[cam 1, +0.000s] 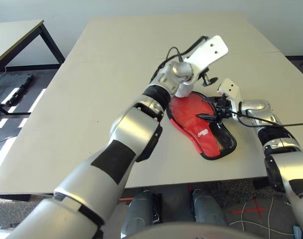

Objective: Store the ping-pong paddle in its case and zip it.

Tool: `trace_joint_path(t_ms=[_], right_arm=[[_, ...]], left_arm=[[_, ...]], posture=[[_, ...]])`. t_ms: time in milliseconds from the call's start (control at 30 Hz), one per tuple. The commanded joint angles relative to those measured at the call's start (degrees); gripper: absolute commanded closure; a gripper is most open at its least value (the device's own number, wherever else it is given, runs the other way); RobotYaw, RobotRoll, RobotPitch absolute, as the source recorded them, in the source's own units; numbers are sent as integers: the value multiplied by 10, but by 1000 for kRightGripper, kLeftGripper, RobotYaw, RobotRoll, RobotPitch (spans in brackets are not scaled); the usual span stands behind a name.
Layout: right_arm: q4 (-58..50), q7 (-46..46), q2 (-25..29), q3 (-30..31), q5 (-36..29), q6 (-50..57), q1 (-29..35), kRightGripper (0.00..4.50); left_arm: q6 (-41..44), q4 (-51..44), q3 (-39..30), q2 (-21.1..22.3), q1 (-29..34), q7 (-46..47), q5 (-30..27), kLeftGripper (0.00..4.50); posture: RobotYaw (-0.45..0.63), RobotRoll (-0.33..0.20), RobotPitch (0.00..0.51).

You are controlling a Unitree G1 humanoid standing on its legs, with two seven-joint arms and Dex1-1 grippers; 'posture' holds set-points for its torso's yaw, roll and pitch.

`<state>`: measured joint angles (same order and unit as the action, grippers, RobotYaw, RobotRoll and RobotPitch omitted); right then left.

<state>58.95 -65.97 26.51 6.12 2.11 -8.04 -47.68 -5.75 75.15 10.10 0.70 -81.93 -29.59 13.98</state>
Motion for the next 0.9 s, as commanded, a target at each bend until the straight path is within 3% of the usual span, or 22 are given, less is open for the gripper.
trace_joint_path(t_ms=[33,300,533,700,900], right_arm=[[45,11,-4,35,40,12,29,0],[58,19,-10,37,44,6,21,0],[68,22,-12,38,46,0,14,0],[77,23,-11,40,50,-3,4,0],[86,24,-9,42,54,-8,-2,0]], left_arm=[[-7,-12,-6,26,-11,-16,-1,27],[-21,-38,8,126,13,-84,9,27],[-44,-107,-10,183,112,-207,-37,27],[-15,-235,-4,207,224,-285,-67,27],[102,-465,9,214,360,-318,-104,27]], posture=[[-145,0,87],[-114,0,82],[-85,0,77],[-75,0,75],[-63,0,74]])
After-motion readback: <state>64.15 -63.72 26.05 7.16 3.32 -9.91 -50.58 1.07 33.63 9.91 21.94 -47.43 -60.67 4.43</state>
